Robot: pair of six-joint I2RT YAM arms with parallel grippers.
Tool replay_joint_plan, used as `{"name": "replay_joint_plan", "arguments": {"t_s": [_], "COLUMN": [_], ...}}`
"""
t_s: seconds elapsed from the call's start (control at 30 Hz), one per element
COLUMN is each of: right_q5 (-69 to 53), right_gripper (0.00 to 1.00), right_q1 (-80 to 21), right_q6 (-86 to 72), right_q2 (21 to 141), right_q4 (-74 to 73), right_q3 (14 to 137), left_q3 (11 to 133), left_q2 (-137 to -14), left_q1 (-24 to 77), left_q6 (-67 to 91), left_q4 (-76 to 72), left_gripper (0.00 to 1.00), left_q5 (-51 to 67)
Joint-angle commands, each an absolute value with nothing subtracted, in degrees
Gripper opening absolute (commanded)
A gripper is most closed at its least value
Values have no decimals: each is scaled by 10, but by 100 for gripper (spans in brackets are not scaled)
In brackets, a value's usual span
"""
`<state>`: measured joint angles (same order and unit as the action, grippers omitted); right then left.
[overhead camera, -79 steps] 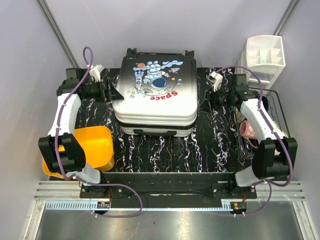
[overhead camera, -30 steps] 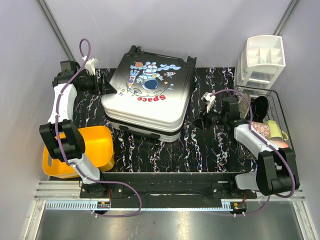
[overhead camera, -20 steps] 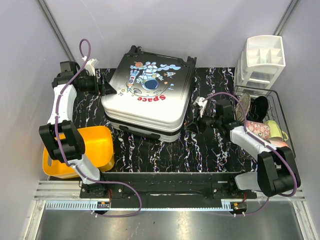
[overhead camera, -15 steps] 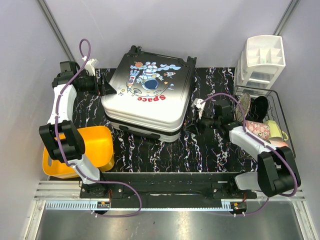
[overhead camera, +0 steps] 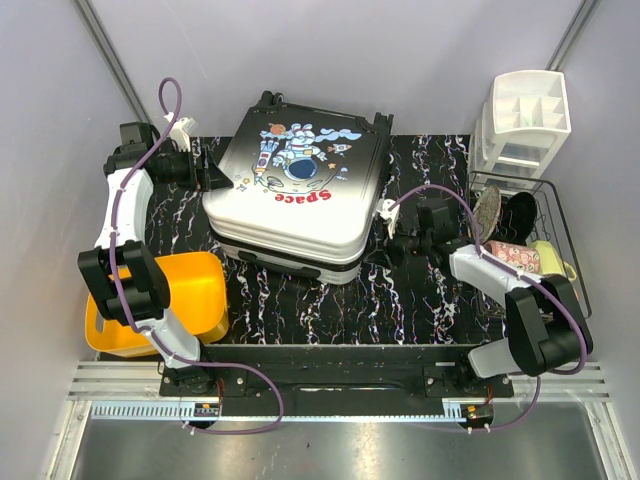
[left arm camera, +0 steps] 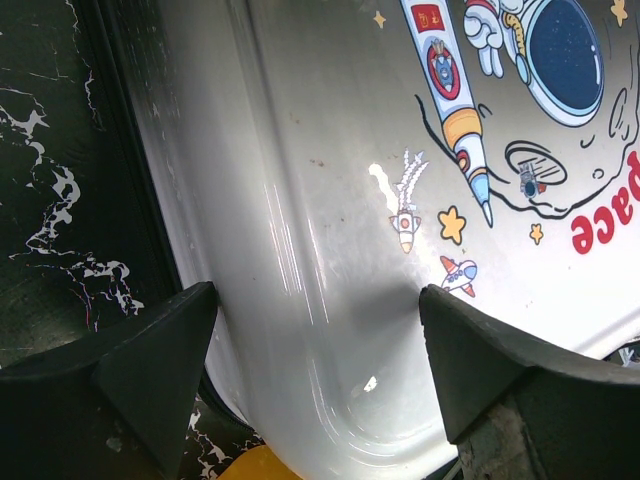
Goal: Open, take out, and arrange the luggage
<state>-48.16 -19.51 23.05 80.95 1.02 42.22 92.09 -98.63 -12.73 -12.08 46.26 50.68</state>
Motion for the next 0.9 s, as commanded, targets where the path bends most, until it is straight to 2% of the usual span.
{"name": "replay_joint_plan", "arguments": {"t_s": [0.0, 0.07, 0.13, 0.2, 0.37, 0.63, 0.67, 0.77, 0.8, 0.87], "right_q5": [-476, -470, -468, -464, -474, -459, -440, -411, -403, -384], "right_gripper": [31, 24, 9, 0, 0, 0, 10, 29, 39, 46], "right_q1": [-216, -215, -215, -215, -215, -217, -217, -217, -217, -216], "right_q6": [237, 235, 233, 233, 232, 215, 223, 249, 254, 268], "right_q2": [822, 819, 812, 791, 718, 684, 683, 686, 691, 707], "right_q4": [51, 50, 47, 46, 35, 12, 4, 5, 6, 4], "right_q3": [453, 452, 444, 432, 391, 377, 378, 377, 378, 390], "left_q3": [907, 904, 897, 888, 872, 837, 832, 829, 828, 829], "left_q2": [-978, -975, -969, -962, -943, -909, -903, -894, -892, -889], "left_q1": [-119, -119, -119, -119, -119, -118, -118, -118, -117, -115], "left_q6": [-141, -144, -150, -156, -167, -192, -196, -202, -204, -206], "left_q4": [490, 490, 490, 490, 488, 482, 481, 481, 481, 481], "left_gripper": [85, 85, 84, 84, 84, 84, 84, 86, 86, 86], "left_q5": [530, 532, 532, 532, 538, 537, 538, 543, 547, 548]}}
